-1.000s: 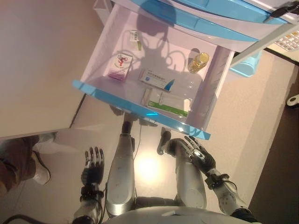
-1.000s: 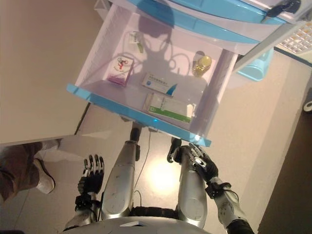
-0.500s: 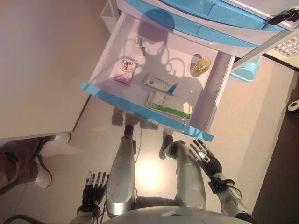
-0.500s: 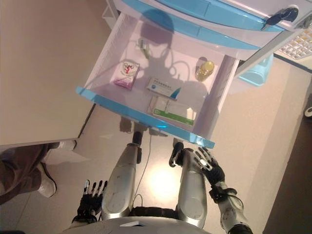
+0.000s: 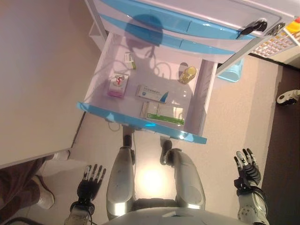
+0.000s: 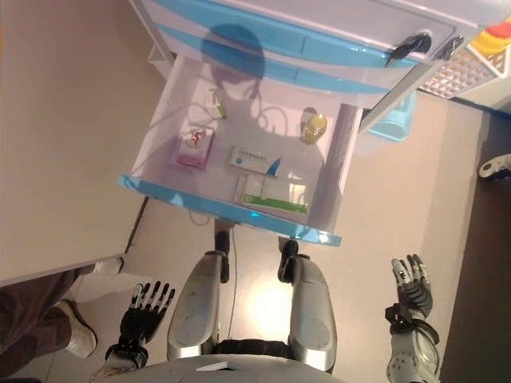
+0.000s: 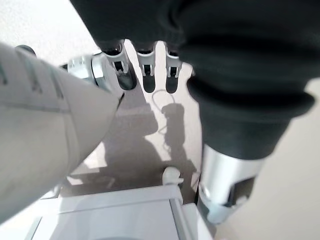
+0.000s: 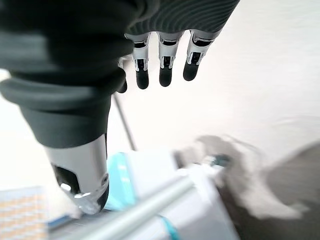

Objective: Open the drawer and pick up the medicine

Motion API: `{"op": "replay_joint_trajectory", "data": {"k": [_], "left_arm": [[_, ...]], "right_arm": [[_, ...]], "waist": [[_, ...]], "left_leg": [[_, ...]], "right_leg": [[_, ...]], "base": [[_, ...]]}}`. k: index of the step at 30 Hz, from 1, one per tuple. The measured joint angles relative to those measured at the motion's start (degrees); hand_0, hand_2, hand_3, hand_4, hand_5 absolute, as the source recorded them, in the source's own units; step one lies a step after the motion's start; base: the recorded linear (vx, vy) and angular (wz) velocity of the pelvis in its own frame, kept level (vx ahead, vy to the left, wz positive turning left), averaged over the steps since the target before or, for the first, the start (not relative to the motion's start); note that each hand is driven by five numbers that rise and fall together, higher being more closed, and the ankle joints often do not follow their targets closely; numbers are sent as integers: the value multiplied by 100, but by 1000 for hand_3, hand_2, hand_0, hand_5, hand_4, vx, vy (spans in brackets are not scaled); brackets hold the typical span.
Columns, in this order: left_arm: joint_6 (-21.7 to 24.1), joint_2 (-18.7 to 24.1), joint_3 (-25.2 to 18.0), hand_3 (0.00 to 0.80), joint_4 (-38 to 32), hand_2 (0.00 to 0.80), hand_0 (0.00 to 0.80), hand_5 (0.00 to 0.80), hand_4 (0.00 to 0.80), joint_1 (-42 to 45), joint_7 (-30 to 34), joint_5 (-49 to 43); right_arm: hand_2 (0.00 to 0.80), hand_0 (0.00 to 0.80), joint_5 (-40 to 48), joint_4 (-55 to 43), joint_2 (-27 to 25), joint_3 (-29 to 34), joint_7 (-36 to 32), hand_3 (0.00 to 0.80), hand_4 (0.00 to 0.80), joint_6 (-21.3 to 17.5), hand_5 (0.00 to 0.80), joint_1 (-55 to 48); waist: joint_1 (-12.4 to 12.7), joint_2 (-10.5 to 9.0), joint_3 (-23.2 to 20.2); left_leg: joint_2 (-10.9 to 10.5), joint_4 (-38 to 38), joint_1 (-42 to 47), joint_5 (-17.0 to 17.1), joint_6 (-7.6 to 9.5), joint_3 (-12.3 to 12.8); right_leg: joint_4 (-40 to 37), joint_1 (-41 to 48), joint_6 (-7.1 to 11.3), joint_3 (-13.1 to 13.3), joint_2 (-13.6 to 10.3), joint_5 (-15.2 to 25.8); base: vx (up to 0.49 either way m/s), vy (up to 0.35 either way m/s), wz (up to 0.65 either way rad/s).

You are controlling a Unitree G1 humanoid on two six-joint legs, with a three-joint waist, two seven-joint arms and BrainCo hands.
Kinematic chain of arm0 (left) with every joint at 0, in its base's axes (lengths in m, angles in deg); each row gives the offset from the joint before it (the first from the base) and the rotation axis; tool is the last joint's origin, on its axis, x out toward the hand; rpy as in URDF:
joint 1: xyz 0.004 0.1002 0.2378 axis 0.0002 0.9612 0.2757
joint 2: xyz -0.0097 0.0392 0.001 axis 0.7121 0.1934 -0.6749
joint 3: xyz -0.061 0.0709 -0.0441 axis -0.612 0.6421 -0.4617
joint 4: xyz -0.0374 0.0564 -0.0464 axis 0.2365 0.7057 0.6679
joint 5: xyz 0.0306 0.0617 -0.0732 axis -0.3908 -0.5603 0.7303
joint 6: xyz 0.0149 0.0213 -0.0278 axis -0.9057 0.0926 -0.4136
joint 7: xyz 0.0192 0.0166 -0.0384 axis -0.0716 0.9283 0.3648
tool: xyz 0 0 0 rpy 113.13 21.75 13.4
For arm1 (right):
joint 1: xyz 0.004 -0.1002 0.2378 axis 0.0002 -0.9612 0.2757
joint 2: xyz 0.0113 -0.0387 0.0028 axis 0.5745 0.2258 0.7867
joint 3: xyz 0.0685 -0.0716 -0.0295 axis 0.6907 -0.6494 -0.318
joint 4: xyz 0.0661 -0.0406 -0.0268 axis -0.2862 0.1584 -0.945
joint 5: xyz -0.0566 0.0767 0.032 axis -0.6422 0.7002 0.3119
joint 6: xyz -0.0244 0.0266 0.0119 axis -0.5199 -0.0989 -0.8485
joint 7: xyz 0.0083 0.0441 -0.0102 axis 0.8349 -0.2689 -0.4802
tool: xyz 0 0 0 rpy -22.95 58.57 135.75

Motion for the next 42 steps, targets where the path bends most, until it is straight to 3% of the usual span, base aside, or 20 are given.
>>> {"op": "replay_joint_trajectory", "data": {"k": [5, 13, 18, 24, 32, 42], "left_arm": [[-5, 27, -3, 0, 38, 0, 0, 0, 0, 255, -28, -328], [-2, 193, 14, 0, 54, 0, 0, 0, 0, 373, -29, -440], [13, 333, 93, 0, 147, 0, 0, 0, 0, 371, -79, -433], [102, 540, 220, 0, 180, 0, 0, 0, 0, 343, -183, -440], [140, 706, 261, 0, 272, 0, 0, 0, 0, 228, -347, -449], [127, 883, 506, 0, 237, 0, 0, 0, 0, 101, -401, -675]], "right_arm": [[0, 0, -950, -1114, -398, 506, 292, 0, 0, -351, 0, -164], [0, 0, -2553, -3004, -1543, 1143, 497, 0, 0, -410, 0, -224], [0, 0, -3239, -3868, -2733, 1208, 612, 0, 0, 115, 0, 359], [0, 0, -3448, -4090, -3611, 1023, 435, 0, 0, 727, 0, 1314], [0, 0, -3460, -4040, -4387, -264, -414, 0, 0, 1714, 0, 2912], [0, 0, -3434, -3095, -4292, -1825, -916, 0, 0, 2205, 0, 4469]], "waist": [[-164, -21, -322], [-257, -115, -387], [-247, -201, -414], [41, -340, -493], [359, -355, -498], [724, -324, -474]], "left_leg": [[-23, -62, 59, -52, 108, 145], [-85, -59, 42, -60, 307, 301], [-125, -81, 40, -38, 414, 293], [-218, -151, 45, 21, 464, 232], [-327, -184, 43, 42, 514, 117], [-465, -359, 51, 166, 530, -72]], "right_leg": [[-371, 130, 116, 91, 31, 198], [-789, 245, 296, 213, -21, 503], [-1107, 417, 399, 188, -76, 717], [-1264, 525, 420, 113, -132, 828], [-1377, 646, 456, -35, -193, 863], [-1501, 754, 460, -286, -279, 864]], "base": [[13, 26, -12], [7, 15, -6], [0, 0, 0], [28, -23, 10], [53, -28, 10], [25, 16, 12]]}}
